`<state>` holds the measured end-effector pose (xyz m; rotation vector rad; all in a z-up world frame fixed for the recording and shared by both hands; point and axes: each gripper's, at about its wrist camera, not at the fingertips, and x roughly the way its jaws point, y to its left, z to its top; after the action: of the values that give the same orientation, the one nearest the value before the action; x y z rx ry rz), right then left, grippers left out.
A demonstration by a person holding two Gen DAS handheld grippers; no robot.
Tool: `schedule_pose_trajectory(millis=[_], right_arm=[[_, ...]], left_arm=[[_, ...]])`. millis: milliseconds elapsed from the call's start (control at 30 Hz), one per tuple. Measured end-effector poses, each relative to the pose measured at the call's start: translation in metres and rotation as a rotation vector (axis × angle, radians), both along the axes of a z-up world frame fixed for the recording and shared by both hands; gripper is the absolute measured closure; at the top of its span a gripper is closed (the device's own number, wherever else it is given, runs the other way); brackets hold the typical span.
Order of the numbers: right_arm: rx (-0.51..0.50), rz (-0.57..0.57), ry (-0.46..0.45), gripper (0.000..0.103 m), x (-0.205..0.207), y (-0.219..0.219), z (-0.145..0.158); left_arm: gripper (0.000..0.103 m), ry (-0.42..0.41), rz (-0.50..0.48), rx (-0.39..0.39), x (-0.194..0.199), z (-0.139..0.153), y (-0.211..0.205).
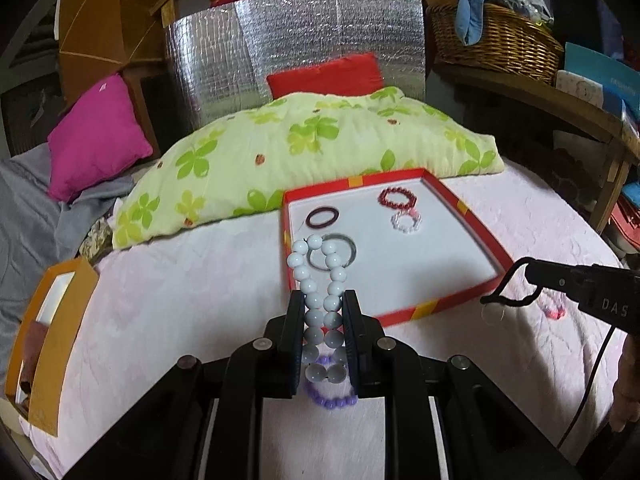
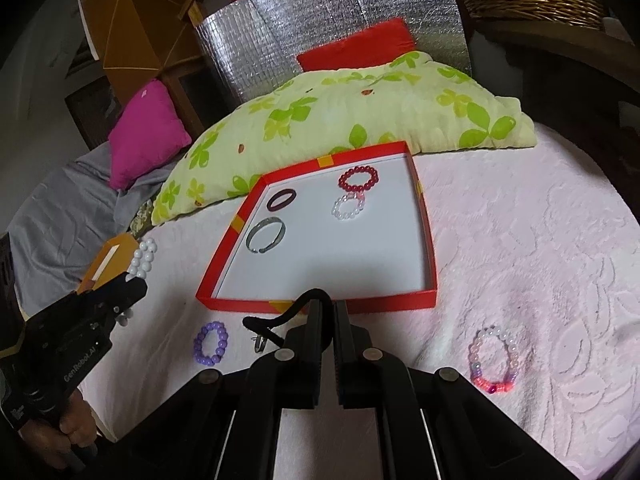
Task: Organize jewelry
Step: 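Carry the white bead bracelet and black keychain over the red tray with both tools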
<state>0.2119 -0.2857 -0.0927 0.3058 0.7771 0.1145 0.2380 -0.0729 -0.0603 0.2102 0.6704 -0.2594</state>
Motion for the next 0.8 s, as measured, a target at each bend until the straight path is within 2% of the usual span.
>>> schedule_pose_trajectory(millis=[433, 800], right_arm=[[0.008, -0.059, -0.021, 0.097, 0.030, -0.015, 0.013], [0.023, -0.096, -0.016, 0.097, 0.067, -0.025, 0.010]], left_arm=[[0.084, -0.021, -0.037, -0.013, 0.030, 0.010, -0.018], [0.084, -0.008, -0.045, -0.016, 0.051, 0.002, -0.023]])
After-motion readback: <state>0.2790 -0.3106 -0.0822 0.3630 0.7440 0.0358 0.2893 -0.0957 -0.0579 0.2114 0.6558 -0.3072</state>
